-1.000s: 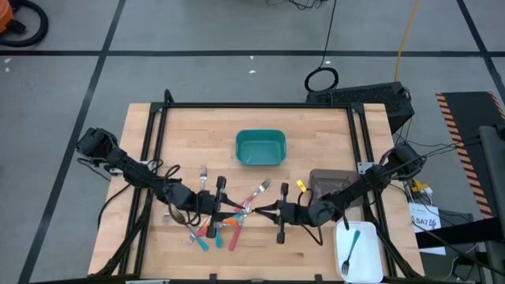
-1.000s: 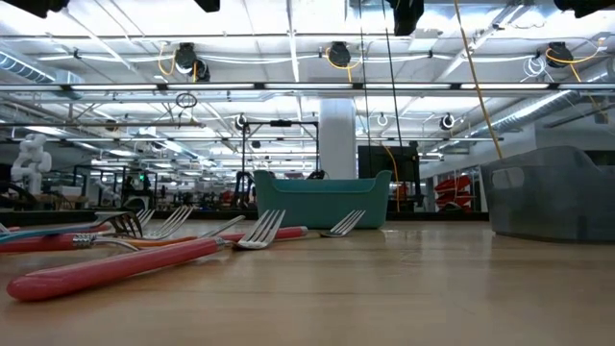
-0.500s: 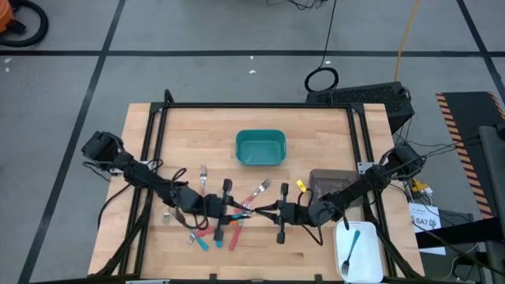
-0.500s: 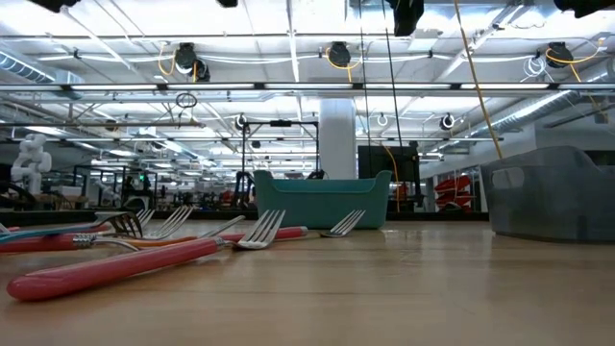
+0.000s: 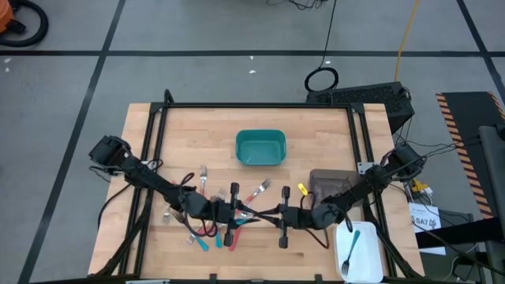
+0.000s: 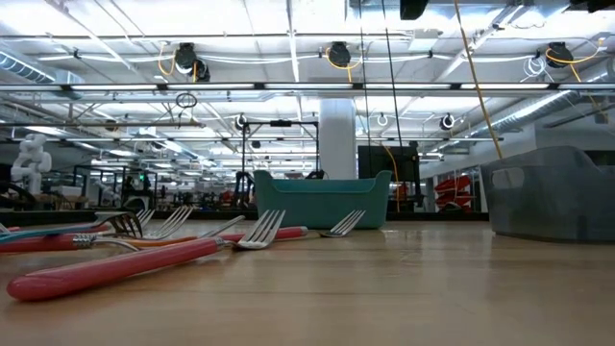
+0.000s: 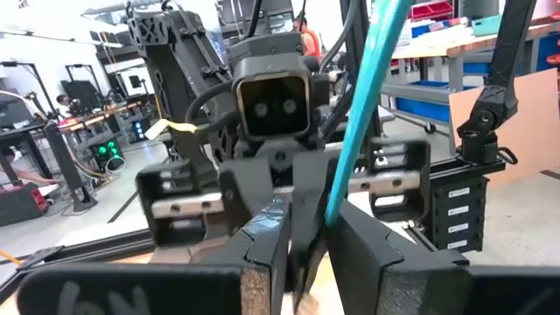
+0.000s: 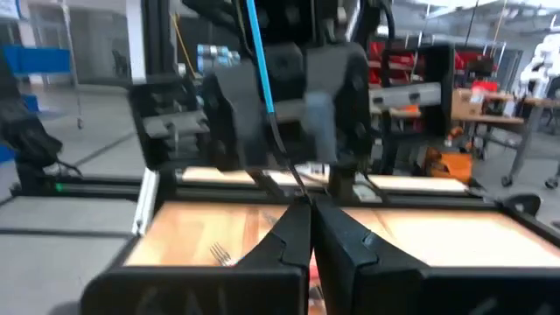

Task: Sort silverware by color (type)
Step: Put the blue fork into the white bin

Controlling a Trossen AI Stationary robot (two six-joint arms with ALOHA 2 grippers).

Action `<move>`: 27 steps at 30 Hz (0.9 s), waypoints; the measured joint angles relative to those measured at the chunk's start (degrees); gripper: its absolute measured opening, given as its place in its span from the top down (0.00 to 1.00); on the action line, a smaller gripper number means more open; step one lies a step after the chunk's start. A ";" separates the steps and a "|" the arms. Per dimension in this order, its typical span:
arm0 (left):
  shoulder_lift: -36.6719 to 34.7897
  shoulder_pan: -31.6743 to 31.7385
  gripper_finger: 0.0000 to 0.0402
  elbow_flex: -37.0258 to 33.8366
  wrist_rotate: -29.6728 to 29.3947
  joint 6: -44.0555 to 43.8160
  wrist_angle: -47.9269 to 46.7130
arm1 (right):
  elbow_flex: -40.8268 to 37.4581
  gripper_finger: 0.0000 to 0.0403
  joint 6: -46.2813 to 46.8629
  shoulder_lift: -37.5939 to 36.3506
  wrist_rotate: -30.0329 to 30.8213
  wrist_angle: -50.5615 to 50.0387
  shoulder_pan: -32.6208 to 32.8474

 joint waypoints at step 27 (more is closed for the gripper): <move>-0.09 -1.24 0.80 0.04 0.71 1.91 4.25 | 0.00 1.00 -5.53 -0.02 4.47 4.42 2.38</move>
